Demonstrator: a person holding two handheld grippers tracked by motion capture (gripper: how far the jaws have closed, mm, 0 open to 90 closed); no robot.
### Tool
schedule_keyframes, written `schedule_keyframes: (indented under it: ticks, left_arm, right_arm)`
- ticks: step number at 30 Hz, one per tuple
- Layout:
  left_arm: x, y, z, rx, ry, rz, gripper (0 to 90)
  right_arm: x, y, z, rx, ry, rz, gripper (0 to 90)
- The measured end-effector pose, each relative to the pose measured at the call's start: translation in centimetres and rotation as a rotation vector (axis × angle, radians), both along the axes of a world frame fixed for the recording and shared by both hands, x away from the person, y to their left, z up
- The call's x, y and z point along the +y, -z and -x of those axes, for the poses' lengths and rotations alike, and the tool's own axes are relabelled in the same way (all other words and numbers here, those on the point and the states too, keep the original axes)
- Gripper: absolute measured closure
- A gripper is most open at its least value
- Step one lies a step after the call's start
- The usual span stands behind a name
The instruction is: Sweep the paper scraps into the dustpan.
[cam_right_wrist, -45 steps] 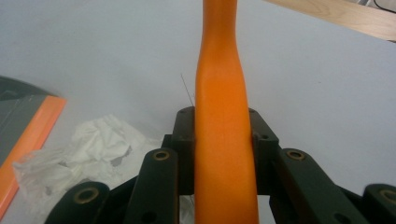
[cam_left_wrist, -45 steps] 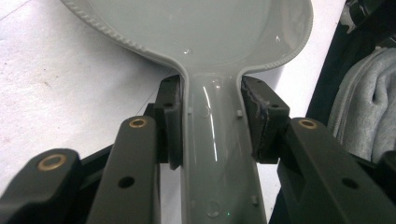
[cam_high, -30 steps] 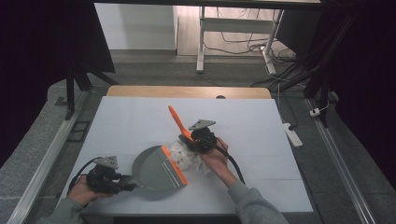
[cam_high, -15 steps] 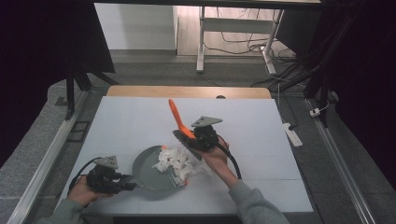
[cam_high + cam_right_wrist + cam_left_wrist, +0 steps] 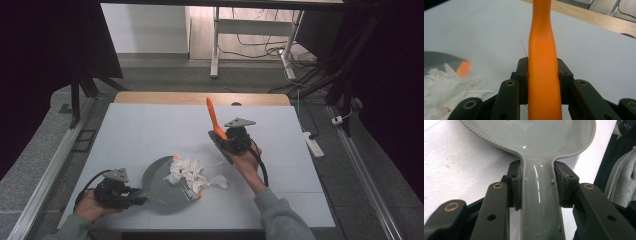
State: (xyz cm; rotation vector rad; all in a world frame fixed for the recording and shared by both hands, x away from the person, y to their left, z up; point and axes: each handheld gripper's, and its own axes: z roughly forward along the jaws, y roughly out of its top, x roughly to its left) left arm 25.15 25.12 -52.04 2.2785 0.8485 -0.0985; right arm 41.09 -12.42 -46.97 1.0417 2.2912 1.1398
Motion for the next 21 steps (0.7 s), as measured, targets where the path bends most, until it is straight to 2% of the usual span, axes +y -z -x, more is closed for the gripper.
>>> schedule_keyframes:
  ticks: [4, 8, 15, 21]
  left_arm:
    - [-0.1, 0.0, 0.0, -0.002, -0.001, -0.005, 61.5]
    - [-0.3, 0.0, 0.0, -0.005, -0.002, -0.01, 61.5]
    - [-0.9, 0.0, -0.1, -0.007, -0.002, -0.019, 61.5]
    - [-1.5, 0.0, -0.2, -0.012, -0.001, -0.028, 61.5]
  right_arm:
    - [0.0, 0.6, -0.3, 0.012, 0.022, 0.051, 70.4]
    - [0.3, 1.4, -0.4, 0.056, 0.015, 0.06, 70.4]
    - [3.2, 1.9, 1.1, 0.058, -0.08, 0.104, 70.4]
    - [5.6, 2.3, 2.8, 0.019, -0.147, 0.176, 70.4]
